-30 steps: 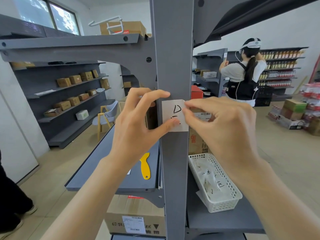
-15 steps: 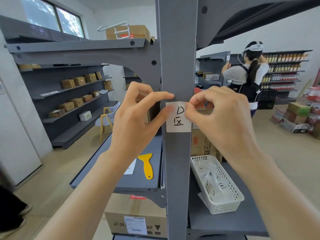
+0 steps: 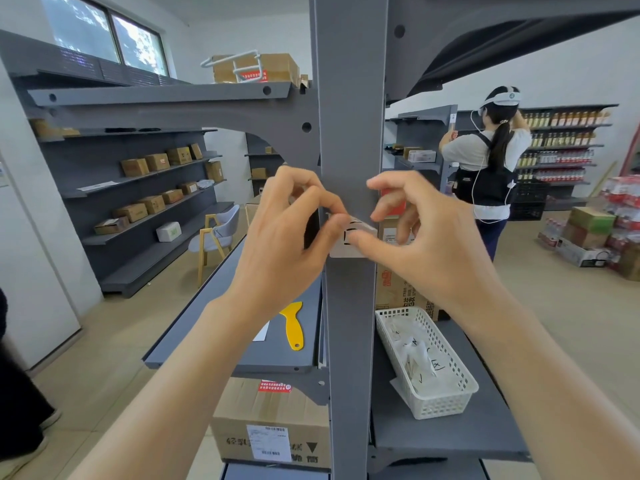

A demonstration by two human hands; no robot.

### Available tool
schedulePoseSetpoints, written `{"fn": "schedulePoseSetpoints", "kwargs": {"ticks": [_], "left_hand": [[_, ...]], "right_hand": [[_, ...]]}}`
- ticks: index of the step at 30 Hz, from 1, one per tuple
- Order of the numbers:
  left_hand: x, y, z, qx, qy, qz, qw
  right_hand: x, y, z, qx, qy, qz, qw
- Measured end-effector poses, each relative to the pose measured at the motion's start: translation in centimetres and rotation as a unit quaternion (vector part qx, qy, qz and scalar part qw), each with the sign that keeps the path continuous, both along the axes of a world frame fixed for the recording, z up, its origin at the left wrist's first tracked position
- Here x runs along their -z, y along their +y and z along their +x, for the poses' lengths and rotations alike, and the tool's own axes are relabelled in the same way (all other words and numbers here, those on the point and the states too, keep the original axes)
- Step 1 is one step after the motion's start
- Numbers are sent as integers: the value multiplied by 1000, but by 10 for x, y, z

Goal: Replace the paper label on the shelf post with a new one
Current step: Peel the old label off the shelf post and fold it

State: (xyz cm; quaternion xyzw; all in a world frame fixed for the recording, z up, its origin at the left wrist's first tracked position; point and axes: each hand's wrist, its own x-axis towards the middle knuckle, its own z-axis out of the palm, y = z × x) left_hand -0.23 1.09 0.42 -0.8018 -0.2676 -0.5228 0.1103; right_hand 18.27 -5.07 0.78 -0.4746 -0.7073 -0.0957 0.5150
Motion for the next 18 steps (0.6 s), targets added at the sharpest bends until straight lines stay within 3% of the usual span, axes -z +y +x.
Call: {"fn": "schedulePoseSetpoints", "kwargs": {"ticks": [3,8,13,18], "left_hand": [[3,-1,2,15,3,-6,1000],[5,-5,-1,40,13,1,999],[11,-10,-12,78,-27,-89,993],[6,-8,-15,70,-46,-115,990]], "right_hand": [[4,5,0,6,-31,-1,999],[4,3,-4,-17,7,-4,1000],[6,-2,-7,-38,52,-20,998],[9,-3,-12,-41,88,-19,995]]}}
